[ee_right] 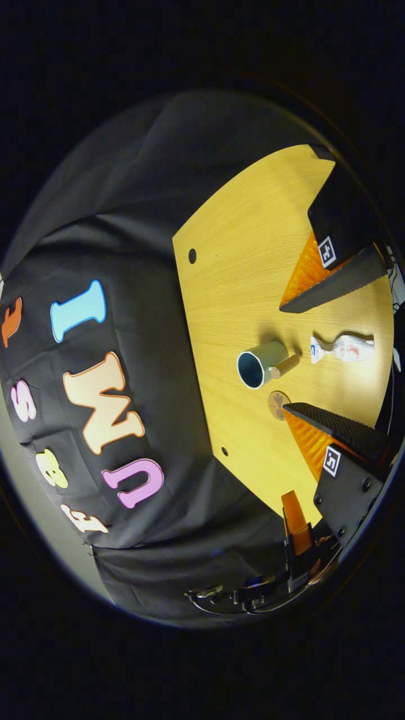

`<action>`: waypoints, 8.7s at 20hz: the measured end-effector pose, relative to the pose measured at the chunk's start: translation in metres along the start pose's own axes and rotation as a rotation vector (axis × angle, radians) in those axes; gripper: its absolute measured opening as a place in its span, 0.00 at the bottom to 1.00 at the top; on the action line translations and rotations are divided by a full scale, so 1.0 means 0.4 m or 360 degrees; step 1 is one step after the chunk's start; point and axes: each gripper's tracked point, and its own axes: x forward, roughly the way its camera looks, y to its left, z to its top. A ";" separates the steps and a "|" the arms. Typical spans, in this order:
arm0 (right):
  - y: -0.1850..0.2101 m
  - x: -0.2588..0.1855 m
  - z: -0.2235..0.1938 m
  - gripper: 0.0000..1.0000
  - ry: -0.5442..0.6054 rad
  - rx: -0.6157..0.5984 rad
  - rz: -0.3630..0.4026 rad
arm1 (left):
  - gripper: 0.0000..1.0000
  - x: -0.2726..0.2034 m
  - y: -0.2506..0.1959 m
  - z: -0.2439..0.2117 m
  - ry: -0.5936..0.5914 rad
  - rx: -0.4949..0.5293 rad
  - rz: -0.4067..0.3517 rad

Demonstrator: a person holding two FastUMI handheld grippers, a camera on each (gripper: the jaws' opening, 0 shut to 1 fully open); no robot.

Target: Put the toothbrush and toothpaste on the desktop into the cup, then pick up the cup and place it on the coaster on the desktop.

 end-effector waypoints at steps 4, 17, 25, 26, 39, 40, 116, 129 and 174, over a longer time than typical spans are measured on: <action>0.005 0.076 -0.080 0.99 0.0206 -0.0094 -0.0042 | 0.94 0.017 0.081 -0.007 0.0032 0.0019 0.0058; -0.019 0.214 -0.334 0.94 0.1004 -0.0154 -0.0212 | 0.94 0.090 0.223 -0.037 0.0136 -0.0028 0.0155; -0.046 0.250 -0.397 0.91 0.1226 -0.0192 -0.0277 | 0.95 0.108 0.277 -0.083 0.0229 -0.0080 0.0205; -0.048 0.249 -0.403 0.91 0.1250 -0.0204 -0.0290 | 0.95 0.110 0.282 -0.088 0.0238 -0.0086 0.0208; -0.087 0.262 -0.402 0.51 0.1398 -0.0194 -0.0486 | 0.95 0.132 0.288 -0.120 0.0297 -0.0091 0.0175; -0.091 0.260 -0.400 0.41 0.1408 -0.0185 -0.0487 | 0.95 0.132 0.286 -0.123 0.0305 -0.0089 0.0166; -0.093 0.254 -0.384 0.25 0.1205 -0.0405 -0.0225 | 0.01 0.176 -0.042 -0.361 0.1541 0.0284 0.0069; -0.088 0.251 -0.382 0.12 0.0959 -0.0229 -0.0263 | 0.01 0.167 -0.035 -0.351 0.1262 0.0009 -0.0044; 0.081 0.451 0.178 0.09 -0.0486 0.0093 -0.0081 | 0.00 0.252 -0.030 0.234 -0.0025 -0.0215 -0.0447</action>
